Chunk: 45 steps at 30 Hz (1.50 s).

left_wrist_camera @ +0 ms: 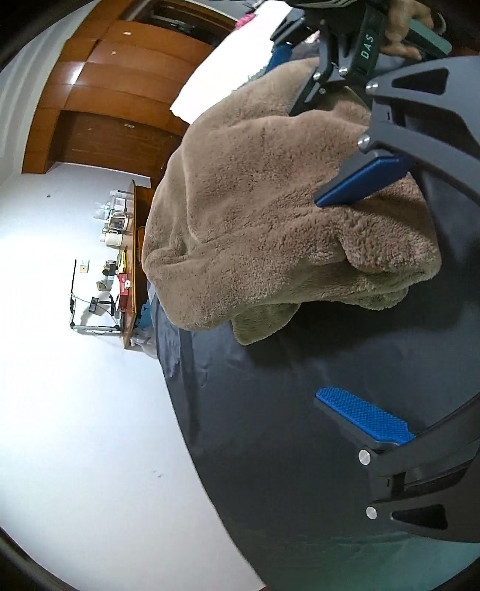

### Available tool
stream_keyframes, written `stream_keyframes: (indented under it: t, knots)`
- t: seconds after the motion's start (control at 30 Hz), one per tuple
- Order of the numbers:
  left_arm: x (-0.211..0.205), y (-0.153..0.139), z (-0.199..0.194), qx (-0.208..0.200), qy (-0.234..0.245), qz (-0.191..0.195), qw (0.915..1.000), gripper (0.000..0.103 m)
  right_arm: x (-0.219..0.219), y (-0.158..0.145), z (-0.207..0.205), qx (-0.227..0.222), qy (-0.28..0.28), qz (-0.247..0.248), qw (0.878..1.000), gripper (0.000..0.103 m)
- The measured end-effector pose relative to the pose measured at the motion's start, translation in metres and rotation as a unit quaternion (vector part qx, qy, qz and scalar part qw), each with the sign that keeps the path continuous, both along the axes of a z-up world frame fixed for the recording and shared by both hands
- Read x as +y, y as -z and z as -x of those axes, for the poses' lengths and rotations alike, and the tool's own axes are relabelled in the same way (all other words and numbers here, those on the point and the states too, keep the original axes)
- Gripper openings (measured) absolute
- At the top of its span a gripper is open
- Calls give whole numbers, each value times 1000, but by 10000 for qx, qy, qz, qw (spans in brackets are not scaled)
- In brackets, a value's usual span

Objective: Fold clothes
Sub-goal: 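Lower the folded bundle onto the bed with both grippers, then open both grippers and release the folded sweatshirt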

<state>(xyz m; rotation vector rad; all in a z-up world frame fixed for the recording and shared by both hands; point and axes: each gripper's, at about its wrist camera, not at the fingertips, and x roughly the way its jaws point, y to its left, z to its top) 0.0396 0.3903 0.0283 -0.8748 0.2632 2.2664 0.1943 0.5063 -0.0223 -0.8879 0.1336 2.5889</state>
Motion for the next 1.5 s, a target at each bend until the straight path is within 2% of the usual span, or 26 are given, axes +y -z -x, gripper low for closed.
stream_keyframes:
  t: [0.37,0.7,0.93,1.13,1.23,1.4,1.5]
  knots:
    - [-19,6,3,-167,13,11,9999,102,5,3,-4,35,150,275,9995,97]
    - [-23,11,3,-257,30,-9,9997,102,17,9,-7,77,245,819,9963,102]
    - [-26,15,7,-378,63,-89,9992,102,8,3,-15,188,334,570,9976,102]
    - [-35,20,15,-819,39,-346,9960,102,3,-4,-39,353,401,512,9973,102]
    - [-34,21,12,-728,37,-295,9969,103,1,2,-37,96,360,458,9983,102]
    - [-30,18,0,-347,-5,-102,9993,103,-2,13,-30,-376,289,359,9982,102]
    - [-27,17,-9,-81,-44,28,10000,103,-6,13,-30,-439,293,261,9983,102]
